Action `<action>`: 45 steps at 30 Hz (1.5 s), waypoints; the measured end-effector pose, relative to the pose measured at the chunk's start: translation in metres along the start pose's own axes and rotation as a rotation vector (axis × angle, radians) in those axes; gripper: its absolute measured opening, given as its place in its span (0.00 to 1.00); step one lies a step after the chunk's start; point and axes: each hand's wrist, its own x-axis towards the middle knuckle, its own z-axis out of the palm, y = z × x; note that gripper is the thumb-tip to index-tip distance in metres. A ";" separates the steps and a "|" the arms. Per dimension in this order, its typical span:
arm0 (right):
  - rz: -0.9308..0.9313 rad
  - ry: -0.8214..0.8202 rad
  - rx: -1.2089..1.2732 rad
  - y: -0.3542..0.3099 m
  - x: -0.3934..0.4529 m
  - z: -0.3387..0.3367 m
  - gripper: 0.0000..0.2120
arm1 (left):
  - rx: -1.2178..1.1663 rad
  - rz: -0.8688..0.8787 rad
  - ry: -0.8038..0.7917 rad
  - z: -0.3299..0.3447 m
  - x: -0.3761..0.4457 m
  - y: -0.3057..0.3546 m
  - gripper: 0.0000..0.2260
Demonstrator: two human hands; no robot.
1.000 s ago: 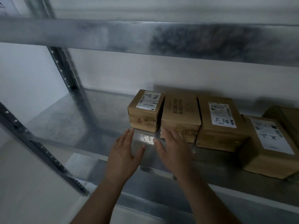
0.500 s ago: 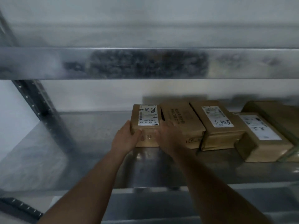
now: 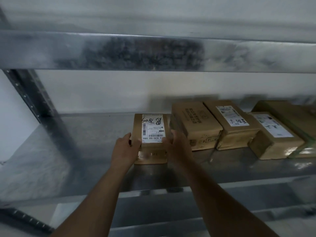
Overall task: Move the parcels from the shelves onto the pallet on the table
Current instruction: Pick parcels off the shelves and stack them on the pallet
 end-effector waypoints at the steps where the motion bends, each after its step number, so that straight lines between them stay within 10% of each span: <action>1: 0.065 -0.036 0.104 0.000 -0.002 0.001 0.20 | -0.021 -0.011 -0.029 -0.001 -0.001 -0.002 0.11; 5: 0.174 -0.175 0.394 0.010 -0.011 0.002 0.28 | -0.147 -0.103 -0.167 -0.006 -0.013 -0.012 0.27; 8: 0.052 -0.248 0.416 0.014 -0.023 -0.001 0.13 | -0.178 -0.047 -0.254 -0.009 -0.027 -0.017 0.27; 18: -0.132 -0.219 0.390 0.025 -0.072 -0.018 0.14 | -0.227 0.047 -0.228 -0.023 -0.086 -0.010 0.27; 28: -0.171 -0.126 0.402 0.066 -0.134 -0.099 0.27 | -0.283 0.163 -0.235 0.023 -0.160 0.034 0.27; 45: -0.110 0.232 0.329 0.226 -0.249 -0.310 0.17 | -0.289 0.351 -0.523 0.213 -0.294 0.173 0.31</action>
